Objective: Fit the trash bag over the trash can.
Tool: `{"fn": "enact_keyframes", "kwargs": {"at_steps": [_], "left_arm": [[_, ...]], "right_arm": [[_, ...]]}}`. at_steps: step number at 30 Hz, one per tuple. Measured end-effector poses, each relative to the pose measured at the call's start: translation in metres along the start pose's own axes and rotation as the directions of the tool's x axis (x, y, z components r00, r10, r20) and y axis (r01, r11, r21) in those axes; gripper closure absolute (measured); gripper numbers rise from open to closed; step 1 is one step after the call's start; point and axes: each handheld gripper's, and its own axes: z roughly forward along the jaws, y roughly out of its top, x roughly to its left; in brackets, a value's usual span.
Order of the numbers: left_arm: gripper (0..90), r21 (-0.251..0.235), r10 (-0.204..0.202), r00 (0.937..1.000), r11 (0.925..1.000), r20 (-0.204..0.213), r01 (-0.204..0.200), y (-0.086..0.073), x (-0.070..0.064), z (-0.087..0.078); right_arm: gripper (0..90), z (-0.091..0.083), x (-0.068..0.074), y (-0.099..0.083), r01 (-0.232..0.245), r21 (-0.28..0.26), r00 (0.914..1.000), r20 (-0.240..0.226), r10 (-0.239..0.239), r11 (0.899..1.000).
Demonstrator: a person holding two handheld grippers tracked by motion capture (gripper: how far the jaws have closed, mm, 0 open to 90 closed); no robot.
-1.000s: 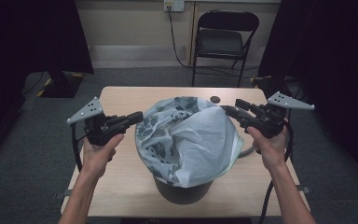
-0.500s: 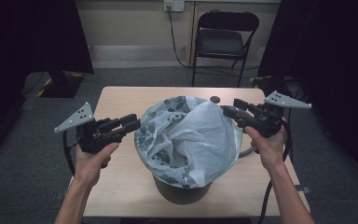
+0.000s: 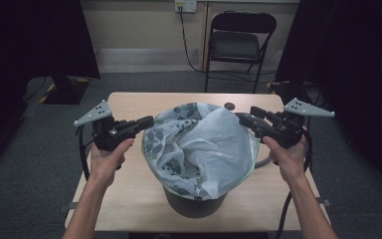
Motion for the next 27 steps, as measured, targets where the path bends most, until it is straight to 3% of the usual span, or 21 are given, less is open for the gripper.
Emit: {"fn": "enact_keyframes", "kwargs": {"at_steps": [4,8,13,15,17,20,23,25,27], "left_arm": [[90.0,-0.007,0.021,0.9998,0.9997,0.001,-0.021,-0.004,-0.007,-0.01],[90.0,0.002,0.015,0.9998,0.9999,-0.01,-0.015,-0.013,-0.015,-0.026],[90.0,0.002,0.013,0.9999,0.9999,0.009,-0.013,-0.02,-0.02,-0.04],[89.5,-0.033,0.001,0.9998,0.9995,0.02,0.0,-0.017,-0.017,-0.041],[81.3,-0.083,-0.006,0.9995,0.9965,0.031,0.008,-0.012,-0.014,-0.039],[69.6,-0.097,-0.019,0.9996,0.9951,0.019,0.021,-0.007,-0.012,-0.028],[61.5,-0.065,-0.017,0.9998,0.9978,-0.002,0.017,-0.004,-0.012,-0.011],[60.8,-0.04,-0.02,0.9997,0.999,-0.013,0.019,-0.006,-0.012,-0.003],[65.9,-0.025,-0.012,0.9993,0.9996,-0.034,0.011,-0.009,-0.013,0.0]], "right_arm": [[42.1,0.001,0.002,0.002,0.0,0.004,1.0,-0.001,0.0,1.0],[41.3,0.001,0.004,0.003,0.007,0.008,1.0,-0.003,-0.007,1.0],[39.2,0.0,0.005,0.002,0.007,0.013,0.9999,-0.008,-0.007,1.0],[38.5,0.0,0.006,0.0,0.005,0.022,0.9999,-0.013,-0.004,1.0],[38.5,0.0,0.005,-0.004,-0.005,0.043,0.9997,-0.021,0.006,0.999],[51.1,0.001,0.002,-0.009,-0.026,0.062,0.9982,-0.052,0.03,0.998],[66.5,0.001,0.0,-0.011,-0.034,0.064,0.994,-0.101,0.041,0.997],[73.8,-0.001,0.0,-0.011,-0.032,0.052,0.9932,-0.11,0.037,0.998],[81.4,-0.004,-0.001,-0.01,-0.027,0.033,0.9946,-0.099,0.03,0.999]]}}
